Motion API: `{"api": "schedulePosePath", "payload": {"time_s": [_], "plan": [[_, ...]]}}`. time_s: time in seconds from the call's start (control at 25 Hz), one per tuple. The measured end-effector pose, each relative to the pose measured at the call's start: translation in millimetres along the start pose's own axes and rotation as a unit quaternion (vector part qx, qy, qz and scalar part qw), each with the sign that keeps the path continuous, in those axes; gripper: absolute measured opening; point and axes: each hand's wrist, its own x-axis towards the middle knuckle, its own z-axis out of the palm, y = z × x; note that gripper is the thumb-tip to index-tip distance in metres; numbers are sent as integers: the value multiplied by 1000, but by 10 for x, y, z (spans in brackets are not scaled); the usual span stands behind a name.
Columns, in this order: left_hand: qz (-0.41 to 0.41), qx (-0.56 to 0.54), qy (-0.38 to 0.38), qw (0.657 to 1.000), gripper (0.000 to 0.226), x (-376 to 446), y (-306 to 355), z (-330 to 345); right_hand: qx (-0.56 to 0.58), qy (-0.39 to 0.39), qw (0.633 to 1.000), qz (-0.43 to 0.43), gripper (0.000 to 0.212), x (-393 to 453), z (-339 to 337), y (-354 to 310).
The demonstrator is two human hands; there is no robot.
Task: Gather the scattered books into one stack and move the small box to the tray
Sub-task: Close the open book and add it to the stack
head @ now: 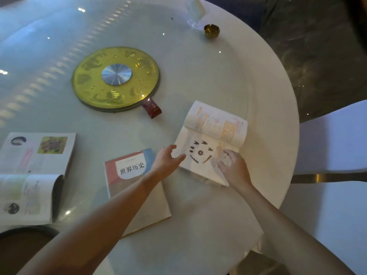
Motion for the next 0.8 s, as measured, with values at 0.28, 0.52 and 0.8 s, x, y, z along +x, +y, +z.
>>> {"api": "schedulePosePath", "payload": {"time_s": [0.28,0.52,0.8], "plan": [[-83,27,56,995,71,528,377,343,57,-13,991,122,67,435,-239,540],[-160,142,72,974,69,710,310,487,159,-81,957,227,51,602,-191,718],[-184,31,47,981,22,663,241,491,168,-93,955,227,16,671,-285,766]]}}
